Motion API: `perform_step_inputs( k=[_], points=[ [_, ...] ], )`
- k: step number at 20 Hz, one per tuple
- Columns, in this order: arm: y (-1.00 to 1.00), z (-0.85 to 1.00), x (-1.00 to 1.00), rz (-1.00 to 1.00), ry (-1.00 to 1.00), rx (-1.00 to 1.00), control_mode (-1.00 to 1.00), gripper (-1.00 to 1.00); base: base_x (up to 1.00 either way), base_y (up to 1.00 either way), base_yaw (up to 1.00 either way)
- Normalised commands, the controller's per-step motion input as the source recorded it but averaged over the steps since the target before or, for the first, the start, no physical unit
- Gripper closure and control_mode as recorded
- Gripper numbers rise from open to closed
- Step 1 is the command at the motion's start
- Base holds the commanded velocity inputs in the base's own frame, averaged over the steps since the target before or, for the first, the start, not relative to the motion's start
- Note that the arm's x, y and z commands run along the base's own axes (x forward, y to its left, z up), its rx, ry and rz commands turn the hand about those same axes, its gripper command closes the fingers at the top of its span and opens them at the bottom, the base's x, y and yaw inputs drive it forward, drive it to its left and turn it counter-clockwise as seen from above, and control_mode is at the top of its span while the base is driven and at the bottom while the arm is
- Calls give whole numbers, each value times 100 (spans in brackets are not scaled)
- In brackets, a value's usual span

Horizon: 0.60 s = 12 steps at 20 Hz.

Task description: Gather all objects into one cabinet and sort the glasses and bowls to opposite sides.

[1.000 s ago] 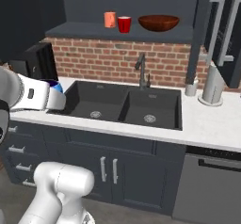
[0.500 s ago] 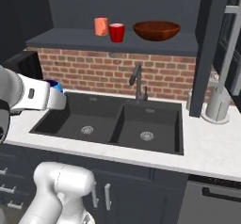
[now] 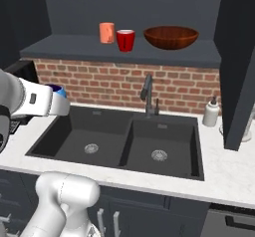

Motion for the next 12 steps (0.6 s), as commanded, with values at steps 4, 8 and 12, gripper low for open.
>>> perform_step_inputs(
  k=[4, 8, 12],
  points=[
    [0, 0, 0, 0, 0, 0, 100, 100, 40, 10, -1],
    [0, 0, 0, 0, 0, 0, 100, 100, 46, 0, 0],
    [0, 0, 0, 0, 0, 0, 100, 100, 44, 2, 0]
  ],
)
